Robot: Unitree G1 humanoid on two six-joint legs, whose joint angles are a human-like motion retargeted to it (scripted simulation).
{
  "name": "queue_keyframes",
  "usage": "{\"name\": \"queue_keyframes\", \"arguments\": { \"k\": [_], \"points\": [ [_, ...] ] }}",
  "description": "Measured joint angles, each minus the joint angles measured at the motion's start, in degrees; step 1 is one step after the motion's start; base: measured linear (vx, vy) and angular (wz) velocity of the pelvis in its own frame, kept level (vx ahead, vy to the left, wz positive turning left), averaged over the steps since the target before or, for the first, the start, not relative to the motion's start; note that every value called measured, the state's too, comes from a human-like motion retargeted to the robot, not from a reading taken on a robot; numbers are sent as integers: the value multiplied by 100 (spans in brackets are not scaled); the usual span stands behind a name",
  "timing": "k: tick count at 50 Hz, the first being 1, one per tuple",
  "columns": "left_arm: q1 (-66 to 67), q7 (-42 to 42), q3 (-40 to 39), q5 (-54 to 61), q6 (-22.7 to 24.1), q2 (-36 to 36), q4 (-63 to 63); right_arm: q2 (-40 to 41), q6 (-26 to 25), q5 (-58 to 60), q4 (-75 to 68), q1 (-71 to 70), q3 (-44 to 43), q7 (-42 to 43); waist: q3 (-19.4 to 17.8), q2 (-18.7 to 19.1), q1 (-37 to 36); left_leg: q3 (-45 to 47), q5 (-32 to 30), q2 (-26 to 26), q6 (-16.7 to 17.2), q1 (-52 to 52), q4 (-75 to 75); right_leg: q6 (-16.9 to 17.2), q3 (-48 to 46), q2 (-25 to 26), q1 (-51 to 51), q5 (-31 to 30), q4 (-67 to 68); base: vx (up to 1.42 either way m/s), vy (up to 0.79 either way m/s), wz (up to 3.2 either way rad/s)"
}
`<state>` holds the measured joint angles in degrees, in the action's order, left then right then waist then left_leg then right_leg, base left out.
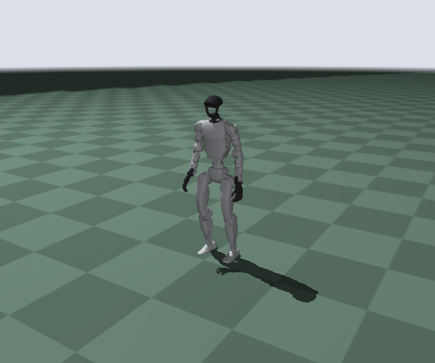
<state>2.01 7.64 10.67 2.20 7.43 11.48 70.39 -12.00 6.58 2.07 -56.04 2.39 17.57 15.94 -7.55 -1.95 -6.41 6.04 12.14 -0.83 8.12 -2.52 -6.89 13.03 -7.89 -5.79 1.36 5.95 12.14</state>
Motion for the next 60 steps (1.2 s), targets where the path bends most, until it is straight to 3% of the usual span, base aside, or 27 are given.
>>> {"name": "queue_keyframes", "arguments": {
  "k": [5,10,12,15,21,27,30,34,40,45,50,60],
  "points": [
    [47,-193,-114,-521,-117,75,-700,-34,-142,177,-35,-34,53,-311,37,83,1,-17,-11,-29,40,-151,120,12,8,10,-310,-123,-432,0,0,0],
    [224,-138,-17,-1165,-88,204,-2321,-104,-102,317,5,79,6,-300,343,204,148,-83,-5,-21,63,47,55,80,-57,22,-231,-186,-546,0,0,0],
    [34,20,87,-1163,-146,318,-2998,-111,-208,120,37,48,3,-278,190,240,165,-94,33,-14,69,-90,55,94,-80,27,-380,-168,-559,0,0,0],
    [-226,250,203,-1355,-126,468,-3992,-144,-182,127,73,173,-46,-146,418,292,229,-118,10,-21,86,82,19,84,-100,25,-270,-208,-622,0,0,0],
    [-1557,880,490,-1689,-194,943,-5438,-230,-263,-53,42,253,19,-40,473,389,359,-93,13,-1,106,36,40,33,-90,46,-306,-217,-648,0,0,0],
    [-3503,1455,999,-1978,-385,1818,-5983,-371,-388,-290,-7,223,117,-49,368,460,641,-23,31,36,121,-186,94,4,-27,89,-491,-215,-691,0,0,0],
    [-4585,1577,1299,-1999,-512,2215,-5745,-448,-429,-322,4,248,103,-109,423,488,763,83,45,73,125,-190,82,48,36,110,-390,-198,-557,1,-2,-32],
    [-6222,1521,1886,-1962,-702,2526,-4542,-567,-471,-315,4,287,40,-275,515,521,939,229,60,102,109,-160,55,88,140,127,-241,-177,-413,1,-1,-32],
    [-8682,1327,3079,-1450,-863,2548,-1044,-835,-464,-339,-60,144,36,-314,487,663,1539,274,20,126,121,-119,51,42,205,166,-268,-273,-596,0,0,-3],
    [-9653,1170,3655,-332,-724,2673,1252,-1093,-320,-530,66,46,20,-41,473,851,2156,344,-35,120,111,-13,45,30,267,170,-195,-362,-715,0,0,-8],
    [-9910,895,4004,51,-450,3079,1736,-1206,-197,-636,293,140,-157,-113,432,950,2451,557,-1,167,85,69,-53,121,402,198,20,-366,-524,1,-1,-36],
    [-10030,396,4316,-267,-545,3197,1508,-1221,-393,-656,-27,561,-311,-445,349,968,2515,575,6,167,97,42,-42,34,474,218,-72,-406,-692,0,0,-4]
  ]
}}
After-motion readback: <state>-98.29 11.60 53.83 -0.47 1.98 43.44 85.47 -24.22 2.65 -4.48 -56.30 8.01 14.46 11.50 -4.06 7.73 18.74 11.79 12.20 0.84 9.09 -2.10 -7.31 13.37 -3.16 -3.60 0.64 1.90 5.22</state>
